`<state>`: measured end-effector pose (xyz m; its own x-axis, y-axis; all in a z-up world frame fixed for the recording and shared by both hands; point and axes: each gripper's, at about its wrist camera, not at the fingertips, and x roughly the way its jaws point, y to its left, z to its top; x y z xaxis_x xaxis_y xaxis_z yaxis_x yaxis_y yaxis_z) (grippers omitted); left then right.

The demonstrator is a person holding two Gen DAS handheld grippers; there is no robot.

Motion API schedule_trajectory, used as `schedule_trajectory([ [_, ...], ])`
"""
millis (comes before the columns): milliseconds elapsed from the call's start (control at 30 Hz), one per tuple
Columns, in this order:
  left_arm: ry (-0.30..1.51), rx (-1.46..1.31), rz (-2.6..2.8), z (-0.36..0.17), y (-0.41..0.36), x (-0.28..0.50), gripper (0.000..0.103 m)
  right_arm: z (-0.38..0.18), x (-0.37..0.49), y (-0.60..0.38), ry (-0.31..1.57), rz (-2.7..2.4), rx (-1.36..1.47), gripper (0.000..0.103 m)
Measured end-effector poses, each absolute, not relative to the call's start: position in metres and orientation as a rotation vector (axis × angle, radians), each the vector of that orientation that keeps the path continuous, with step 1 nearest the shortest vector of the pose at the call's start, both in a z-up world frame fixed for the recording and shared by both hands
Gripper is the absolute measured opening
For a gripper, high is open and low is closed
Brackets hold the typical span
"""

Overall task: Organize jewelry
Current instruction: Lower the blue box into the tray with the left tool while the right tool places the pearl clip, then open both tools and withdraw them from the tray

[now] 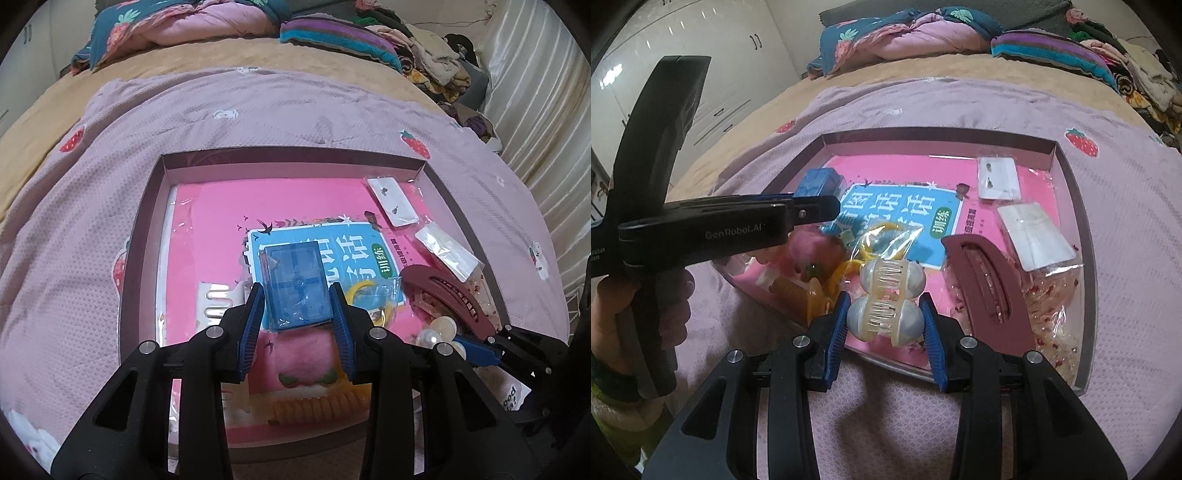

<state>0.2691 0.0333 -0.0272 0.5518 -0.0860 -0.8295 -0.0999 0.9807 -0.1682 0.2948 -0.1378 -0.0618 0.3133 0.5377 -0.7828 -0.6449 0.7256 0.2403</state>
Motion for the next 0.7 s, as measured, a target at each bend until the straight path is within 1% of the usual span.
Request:
schedule_trajectory([
  [300,0.979,-0.200,0.008,-0.022,0.031,0.266,0.028,-0.049,0.284,-0.150,0.956,0.782,-0.116,0.040],
  [433,0.965,-0.200,0.010,-0.015,0.030,0.261,0.029,-0.035,0.274,-0.162,0.930,0.781,-0.103,0.048],
  [500,0.958,-0.198,0.012,-0.011,0.029,0.257,0.032,-0.030,0.270,-0.167,0.920,0.781,-0.096,0.052],
  [567,0.948,-0.197,0.014,-0.006,0.028,0.252,0.034,-0.024,0.263,-0.172,0.908,0.783,-0.089,0.057],
  [633,0.939,-0.196,0.016,0.000,0.027,0.247,0.036,-0.018,0.256,-0.178,0.895,0.783,-0.082,0.067],
  [700,0.925,-0.191,0.018,0.007,0.025,0.240,0.041,-0.013,0.252,-0.181,0.885,0.782,-0.078,0.072],
])
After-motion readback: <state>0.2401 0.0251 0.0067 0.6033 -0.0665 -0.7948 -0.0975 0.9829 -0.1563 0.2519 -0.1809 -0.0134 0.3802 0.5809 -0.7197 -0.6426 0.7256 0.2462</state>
